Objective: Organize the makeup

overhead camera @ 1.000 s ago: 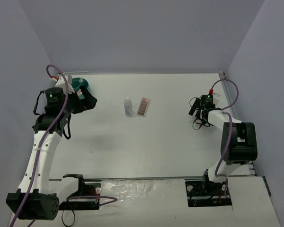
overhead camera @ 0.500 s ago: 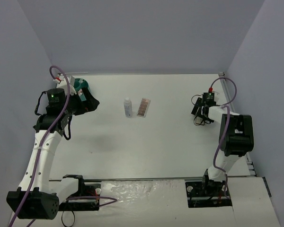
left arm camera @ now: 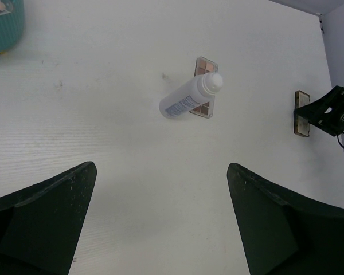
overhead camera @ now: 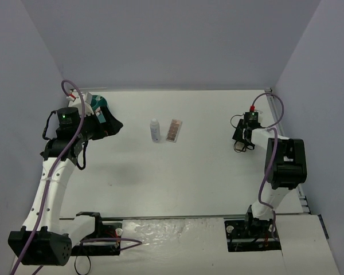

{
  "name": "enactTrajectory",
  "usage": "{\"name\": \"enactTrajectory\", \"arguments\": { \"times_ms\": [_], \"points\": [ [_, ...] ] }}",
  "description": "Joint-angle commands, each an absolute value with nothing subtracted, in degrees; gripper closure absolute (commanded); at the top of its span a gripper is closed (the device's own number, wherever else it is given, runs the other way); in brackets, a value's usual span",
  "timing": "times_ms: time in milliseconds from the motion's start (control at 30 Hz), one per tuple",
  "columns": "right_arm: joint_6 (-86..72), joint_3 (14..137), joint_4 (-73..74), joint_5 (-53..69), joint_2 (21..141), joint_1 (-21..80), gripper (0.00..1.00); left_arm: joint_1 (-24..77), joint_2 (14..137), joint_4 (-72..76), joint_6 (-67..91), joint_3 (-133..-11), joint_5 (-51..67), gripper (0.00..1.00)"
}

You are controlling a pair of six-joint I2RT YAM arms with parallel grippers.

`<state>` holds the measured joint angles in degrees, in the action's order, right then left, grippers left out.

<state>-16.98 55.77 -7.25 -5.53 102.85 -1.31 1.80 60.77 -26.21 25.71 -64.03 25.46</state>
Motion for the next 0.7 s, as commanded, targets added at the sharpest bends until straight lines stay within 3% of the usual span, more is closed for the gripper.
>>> {"name": "enactTrajectory", "arguments": {
  "times_ms": [0,367,667],
  "points": [
    [-14.11,57.31,-6.68,-4.03,99.42,5.35,0.84,1.71,59.59,-21.25,29.21,-65.39,31.63,0.03],
    [-9.01,51.27,-23.22,9.80,79.33,27.89,0.90,6.86,61.78,-14.72,37.12,-66.36,37.29,0.03],
    [-7.42,51.51,-34.72,19.86,76.02,40.21,0.89,17.55,65.04,-10.33,38.95,-68.99,33.52,0.03]
  ]
}}
